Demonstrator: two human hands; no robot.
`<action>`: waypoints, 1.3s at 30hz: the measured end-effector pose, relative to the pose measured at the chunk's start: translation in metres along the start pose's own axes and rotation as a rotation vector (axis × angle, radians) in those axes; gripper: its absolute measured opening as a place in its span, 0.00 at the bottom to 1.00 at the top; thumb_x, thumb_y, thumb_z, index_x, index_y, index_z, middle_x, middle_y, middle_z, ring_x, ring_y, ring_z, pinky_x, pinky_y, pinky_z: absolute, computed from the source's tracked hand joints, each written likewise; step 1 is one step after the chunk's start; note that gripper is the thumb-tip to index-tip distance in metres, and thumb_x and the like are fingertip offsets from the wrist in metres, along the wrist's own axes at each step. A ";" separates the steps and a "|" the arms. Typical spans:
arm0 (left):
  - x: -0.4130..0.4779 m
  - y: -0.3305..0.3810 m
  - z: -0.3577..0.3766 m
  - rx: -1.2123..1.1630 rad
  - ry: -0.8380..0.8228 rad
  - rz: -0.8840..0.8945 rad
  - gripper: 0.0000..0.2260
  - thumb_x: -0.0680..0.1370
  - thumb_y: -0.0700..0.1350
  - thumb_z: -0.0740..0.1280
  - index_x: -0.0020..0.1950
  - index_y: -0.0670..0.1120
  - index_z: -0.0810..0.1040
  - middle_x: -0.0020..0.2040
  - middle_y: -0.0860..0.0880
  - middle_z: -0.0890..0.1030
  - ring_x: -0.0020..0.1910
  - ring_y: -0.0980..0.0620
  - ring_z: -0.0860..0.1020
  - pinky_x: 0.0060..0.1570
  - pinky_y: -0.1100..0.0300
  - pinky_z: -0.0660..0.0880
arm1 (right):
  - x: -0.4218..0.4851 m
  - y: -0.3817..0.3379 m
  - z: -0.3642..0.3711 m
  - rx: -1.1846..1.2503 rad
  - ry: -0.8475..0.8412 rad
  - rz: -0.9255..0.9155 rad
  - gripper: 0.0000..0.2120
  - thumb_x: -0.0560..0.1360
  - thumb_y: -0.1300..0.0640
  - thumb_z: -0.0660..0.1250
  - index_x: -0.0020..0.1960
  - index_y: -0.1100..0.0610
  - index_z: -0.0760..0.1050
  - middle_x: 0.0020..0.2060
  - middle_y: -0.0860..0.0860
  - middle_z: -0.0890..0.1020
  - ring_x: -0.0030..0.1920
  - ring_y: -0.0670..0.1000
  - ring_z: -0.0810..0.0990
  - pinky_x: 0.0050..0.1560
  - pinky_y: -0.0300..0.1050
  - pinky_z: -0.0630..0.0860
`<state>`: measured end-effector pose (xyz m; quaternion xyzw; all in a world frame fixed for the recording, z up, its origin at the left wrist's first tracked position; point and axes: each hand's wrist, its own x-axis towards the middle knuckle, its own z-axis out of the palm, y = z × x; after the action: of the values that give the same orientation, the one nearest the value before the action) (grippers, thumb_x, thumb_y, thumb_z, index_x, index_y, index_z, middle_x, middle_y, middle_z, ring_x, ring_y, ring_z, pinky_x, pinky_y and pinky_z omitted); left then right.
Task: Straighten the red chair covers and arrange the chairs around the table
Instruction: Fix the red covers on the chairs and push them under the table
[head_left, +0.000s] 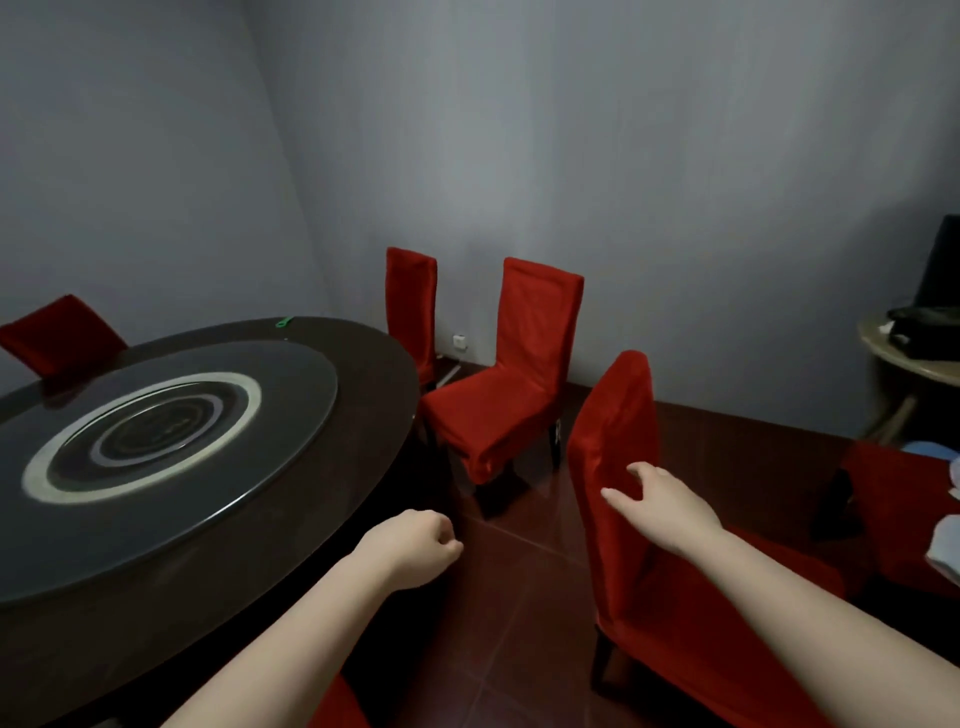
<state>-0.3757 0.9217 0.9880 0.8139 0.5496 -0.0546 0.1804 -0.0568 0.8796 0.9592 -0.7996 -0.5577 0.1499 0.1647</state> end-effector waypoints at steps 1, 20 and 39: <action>0.016 0.008 -0.006 0.002 0.013 0.007 0.13 0.79 0.56 0.60 0.52 0.51 0.81 0.49 0.52 0.84 0.50 0.51 0.81 0.52 0.55 0.78 | 0.013 0.005 -0.005 0.003 -0.010 0.008 0.35 0.74 0.31 0.59 0.74 0.51 0.64 0.70 0.51 0.71 0.67 0.53 0.73 0.64 0.53 0.73; 0.321 0.102 -0.053 -0.007 -0.072 0.234 0.13 0.80 0.57 0.61 0.54 0.51 0.80 0.49 0.52 0.84 0.49 0.52 0.81 0.54 0.52 0.78 | 0.197 0.024 0.038 0.292 -0.102 0.310 0.45 0.73 0.32 0.64 0.76 0.63 0.59 0.73 0.58 0.68 0.72 0.57 0.69 0.69 0.49 0.67; 0.578 0.180 -0.044 0.407 -0.106 0.917 0.13 0.81 0.50 0.60 0.65 0.53 0.73 0.65 0.51 0.74 0.62 0.48 0.74 0.58 0.51 0.73 | 0.329 -0.035 0.121 0.160 -0.015 0.840 0.53 0.72 0.35 0.67 0.79 0.61 0.41 0.76 0.55 0.55 0.73 0.60 0.61 0.64 0.58 0.68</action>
<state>0.0093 1.3836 0.9044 0.9864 0.1037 -0.1169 0.0510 -0.0276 1.2124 0.8472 -0.9410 -0.1713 0.2524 0.1468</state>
